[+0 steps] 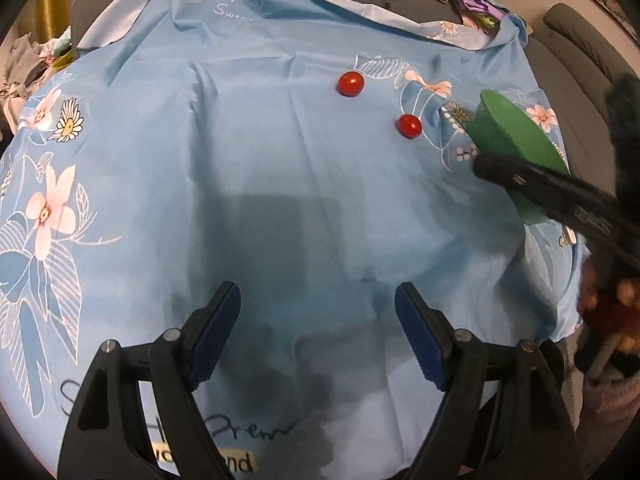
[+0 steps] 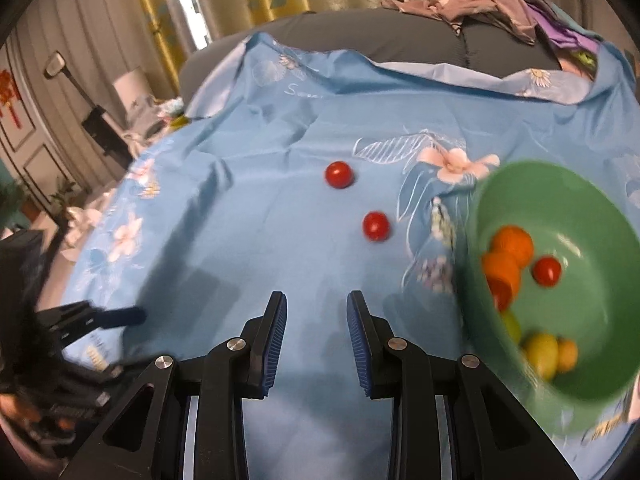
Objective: Organize fruits
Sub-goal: 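Move the left gripper back to the remaining cherry tomatoes, then grasp another red cherry tomato with the left gripper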
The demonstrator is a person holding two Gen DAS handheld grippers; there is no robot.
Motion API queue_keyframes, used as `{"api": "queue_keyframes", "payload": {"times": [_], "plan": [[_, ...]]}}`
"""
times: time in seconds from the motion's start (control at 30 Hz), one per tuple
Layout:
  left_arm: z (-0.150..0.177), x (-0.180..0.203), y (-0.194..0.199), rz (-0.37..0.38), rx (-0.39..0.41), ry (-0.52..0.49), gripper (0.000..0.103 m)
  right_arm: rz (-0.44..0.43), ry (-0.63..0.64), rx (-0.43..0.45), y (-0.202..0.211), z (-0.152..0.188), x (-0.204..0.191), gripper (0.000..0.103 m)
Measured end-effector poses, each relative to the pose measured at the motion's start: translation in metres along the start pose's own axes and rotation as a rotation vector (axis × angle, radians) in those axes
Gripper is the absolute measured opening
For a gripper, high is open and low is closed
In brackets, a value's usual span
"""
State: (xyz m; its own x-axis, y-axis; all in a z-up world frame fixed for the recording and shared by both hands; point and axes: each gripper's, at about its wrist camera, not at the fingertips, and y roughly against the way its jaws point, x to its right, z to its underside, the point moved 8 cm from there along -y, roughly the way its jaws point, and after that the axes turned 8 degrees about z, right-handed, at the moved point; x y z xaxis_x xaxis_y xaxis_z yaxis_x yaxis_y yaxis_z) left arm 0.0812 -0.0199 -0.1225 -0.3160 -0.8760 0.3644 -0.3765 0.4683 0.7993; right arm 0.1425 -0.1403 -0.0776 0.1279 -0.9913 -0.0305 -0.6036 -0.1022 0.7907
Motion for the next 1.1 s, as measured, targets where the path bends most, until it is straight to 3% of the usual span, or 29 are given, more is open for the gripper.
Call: {"api": "queue_keyframes", "payload": {"times": [0.3, 0.47, 0.53, 0.67, 0.73, 0.93, 1.1], "plan": [[-0.031, -0.003, -0.006, 0.01, 0.028, -0.038, 0.08, 0.176, 0.117, -0.038, -0.066, -0.04, 0.01, 0.031], [-0.049, -0.004, -0.016, 0.002, 0.03, -0.042, 0.08, 0.208, 0.145, -0.098, -0.082, -0.038, 0.014, 0.031], [-0.057, -0.005, -0.021, 0.003, 0.033, -0.034, 0.08, 0.198, 0.136, -0.107, -0.084, -0.036, 0.016, 0.025], [-0.082, -0.001, -0.033, -0.026, 0.037, -0.054, 0.079, 0.169, 0.128, -0.082, -0.082, -0.039, 0.016, 0.024], [-0.098, 0.0, -0.039, -0.036, 0.051, -0.062, 0.079, 0.136, 0.08, -0.042, -0.075, -0.048, 0.021, 0.019], [-0.14, 0.007, -0.074, -0.046, 0.054, -0.041, 0.077, 0.094, -0.098, 0.077, -0.054, -0.084, 0.052, 0.019], [-0.163, 0.012, -0.109, -0.102, 0.046, -0.07, 0.072, 0.031, -0.136, 0.021, -0.068, -0.089, 0.063, 0.019]]}}
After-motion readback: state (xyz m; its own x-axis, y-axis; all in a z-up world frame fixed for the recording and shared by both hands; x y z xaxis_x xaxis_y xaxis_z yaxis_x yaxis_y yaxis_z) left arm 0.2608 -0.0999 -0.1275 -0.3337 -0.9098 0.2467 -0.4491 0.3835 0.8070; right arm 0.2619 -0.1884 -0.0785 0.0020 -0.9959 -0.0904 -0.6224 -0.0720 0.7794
